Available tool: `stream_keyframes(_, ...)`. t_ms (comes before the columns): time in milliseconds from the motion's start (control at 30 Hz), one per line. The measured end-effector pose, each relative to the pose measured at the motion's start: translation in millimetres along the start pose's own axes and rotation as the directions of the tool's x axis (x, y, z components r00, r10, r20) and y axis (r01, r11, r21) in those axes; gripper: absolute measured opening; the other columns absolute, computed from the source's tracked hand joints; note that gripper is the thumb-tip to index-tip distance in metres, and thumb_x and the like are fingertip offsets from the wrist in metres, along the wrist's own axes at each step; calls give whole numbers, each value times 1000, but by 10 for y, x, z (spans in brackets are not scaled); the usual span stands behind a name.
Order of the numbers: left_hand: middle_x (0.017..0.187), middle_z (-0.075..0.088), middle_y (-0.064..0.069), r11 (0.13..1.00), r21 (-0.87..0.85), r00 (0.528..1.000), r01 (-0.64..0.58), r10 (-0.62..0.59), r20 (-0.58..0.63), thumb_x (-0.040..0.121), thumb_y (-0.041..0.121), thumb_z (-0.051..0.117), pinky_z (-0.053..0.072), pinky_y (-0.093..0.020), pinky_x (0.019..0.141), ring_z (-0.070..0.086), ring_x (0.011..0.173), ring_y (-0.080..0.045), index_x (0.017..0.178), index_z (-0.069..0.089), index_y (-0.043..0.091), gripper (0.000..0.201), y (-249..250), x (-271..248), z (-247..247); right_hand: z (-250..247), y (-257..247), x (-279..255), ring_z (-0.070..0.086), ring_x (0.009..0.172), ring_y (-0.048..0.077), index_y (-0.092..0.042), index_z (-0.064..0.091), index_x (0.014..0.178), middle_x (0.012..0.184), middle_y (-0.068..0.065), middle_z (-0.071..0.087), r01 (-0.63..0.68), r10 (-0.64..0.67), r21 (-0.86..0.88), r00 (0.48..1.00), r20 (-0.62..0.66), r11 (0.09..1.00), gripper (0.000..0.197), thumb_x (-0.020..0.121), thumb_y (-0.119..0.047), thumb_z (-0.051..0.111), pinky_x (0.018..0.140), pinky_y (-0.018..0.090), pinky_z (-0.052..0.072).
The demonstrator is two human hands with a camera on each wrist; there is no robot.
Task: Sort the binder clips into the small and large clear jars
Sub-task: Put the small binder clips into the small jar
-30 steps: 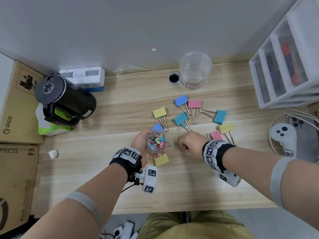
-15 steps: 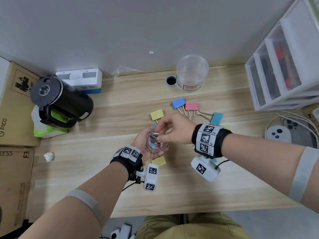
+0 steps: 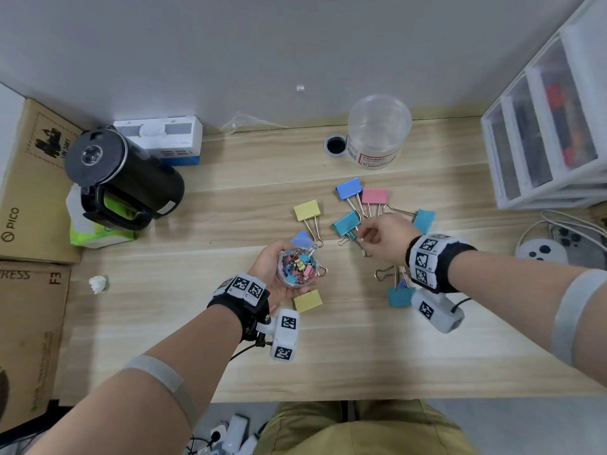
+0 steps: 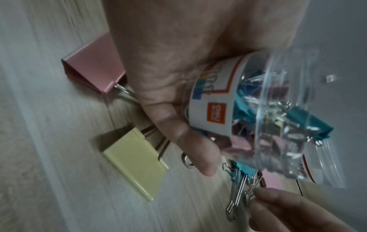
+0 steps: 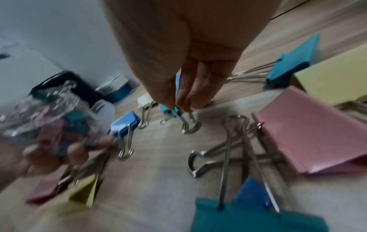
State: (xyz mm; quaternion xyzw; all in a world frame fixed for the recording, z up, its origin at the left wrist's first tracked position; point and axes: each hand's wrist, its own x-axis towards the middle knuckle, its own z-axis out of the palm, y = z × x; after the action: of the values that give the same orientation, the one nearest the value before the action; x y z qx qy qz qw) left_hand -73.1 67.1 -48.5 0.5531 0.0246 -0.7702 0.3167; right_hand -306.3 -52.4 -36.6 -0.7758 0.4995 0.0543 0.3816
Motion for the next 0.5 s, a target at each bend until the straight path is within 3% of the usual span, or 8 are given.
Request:
stream_keyframes(133,117,69,-26,1000,-9,1000,7,-7,7,86,38,51,55,-31,49,70,83,-36,122,62,1,53,-24,-1,-30,240,-104,18,61,99,22,-26,67,114,103,-2,66,140,-120,-225,988,98,964,31,87,-22,55,82,37,53)
stream_keyframes(267,126,64,-32,1000,-8,1000,-10,11,21,80,38,55,54,-32,50,68,82,-36,121,62,-1,57,-24,-8,-48,460,-135,109,56,103,28,-16,61,101,103,5,55,141,-110,-348,988,109,927,19,88,-22,50,72,33,45)
stream_keyframes(333,131,62,-33,1000,-3,1000,-12,12,8,80,39,56,55,-32,49,68,83,-36,120,63,-2,57,-27,-16,-63,491,-133,140,55,105,27,-16,64,102,107,4,54,110,-88,-343,993,80,933,18,87,-20,54,74,33,45)
stream_keyframes(500,103,67,-20,1000,-28,1000,8,-8,-7,89,35,48,53,-30,46,66,79,-35,115,63,0,46,-17,-73,-41,491,-141,224,58,101,27,-18,67,99,111,3,56,80,-54,-341,995,87,937,20,83,-9,59,82,38,52)
